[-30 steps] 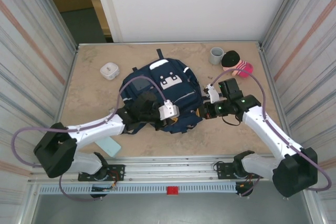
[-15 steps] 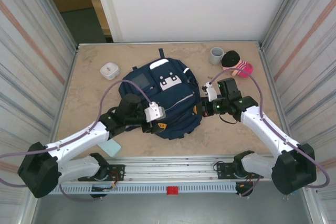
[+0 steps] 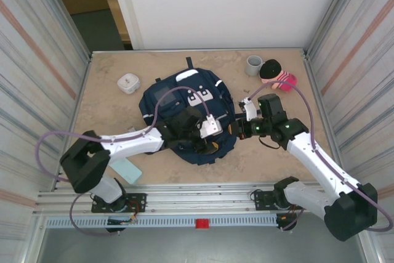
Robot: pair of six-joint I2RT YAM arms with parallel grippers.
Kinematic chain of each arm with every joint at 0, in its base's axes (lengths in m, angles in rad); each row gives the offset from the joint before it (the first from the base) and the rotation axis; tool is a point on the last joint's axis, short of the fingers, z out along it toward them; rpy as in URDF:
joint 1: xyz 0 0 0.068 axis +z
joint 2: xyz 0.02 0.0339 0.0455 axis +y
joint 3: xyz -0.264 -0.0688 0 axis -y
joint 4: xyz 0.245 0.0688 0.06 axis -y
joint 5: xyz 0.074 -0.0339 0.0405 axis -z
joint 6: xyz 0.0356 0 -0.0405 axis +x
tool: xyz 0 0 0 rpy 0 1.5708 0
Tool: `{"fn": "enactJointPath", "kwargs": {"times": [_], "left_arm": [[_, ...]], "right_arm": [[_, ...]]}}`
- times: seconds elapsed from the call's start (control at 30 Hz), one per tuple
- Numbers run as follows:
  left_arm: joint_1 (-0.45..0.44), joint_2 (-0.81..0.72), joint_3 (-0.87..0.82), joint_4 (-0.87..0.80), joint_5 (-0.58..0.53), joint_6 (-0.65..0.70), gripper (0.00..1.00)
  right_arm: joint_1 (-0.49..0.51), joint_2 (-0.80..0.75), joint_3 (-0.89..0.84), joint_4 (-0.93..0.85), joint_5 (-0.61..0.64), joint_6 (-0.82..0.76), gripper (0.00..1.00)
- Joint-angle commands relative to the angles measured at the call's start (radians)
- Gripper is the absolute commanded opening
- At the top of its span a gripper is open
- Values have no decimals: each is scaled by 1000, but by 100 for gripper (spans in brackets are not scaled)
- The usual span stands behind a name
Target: Pack the student bag
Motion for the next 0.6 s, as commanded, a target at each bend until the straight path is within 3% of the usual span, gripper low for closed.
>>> {"fn": "enactJointPath", "kwargs": {"times": [0.0,0.13,0.2,0.27,0.37,0.57], "left_arm": [[-8,21,32,-67,-5,-23,80],[-7,44,25,-97,-5,-14,76],[-7,65,32,-108,-27,-13,57],[-8,68,41,-109,-53,-26,27],[-5,9,29,-70,-57,-48,2],[65,-189,-88,190,96,-204,0]], "right_arm": [[-44,21,-36,-30,-6,80,22],[-42,32,-49,-2,-20,103,36],[-41,37,-50,11,-27,109,38],[-42,44,-50,15,-37,112,41],[-42,41,-46,16,-54,114,47],[-13,25,-55,73,-92,136,52]]}}
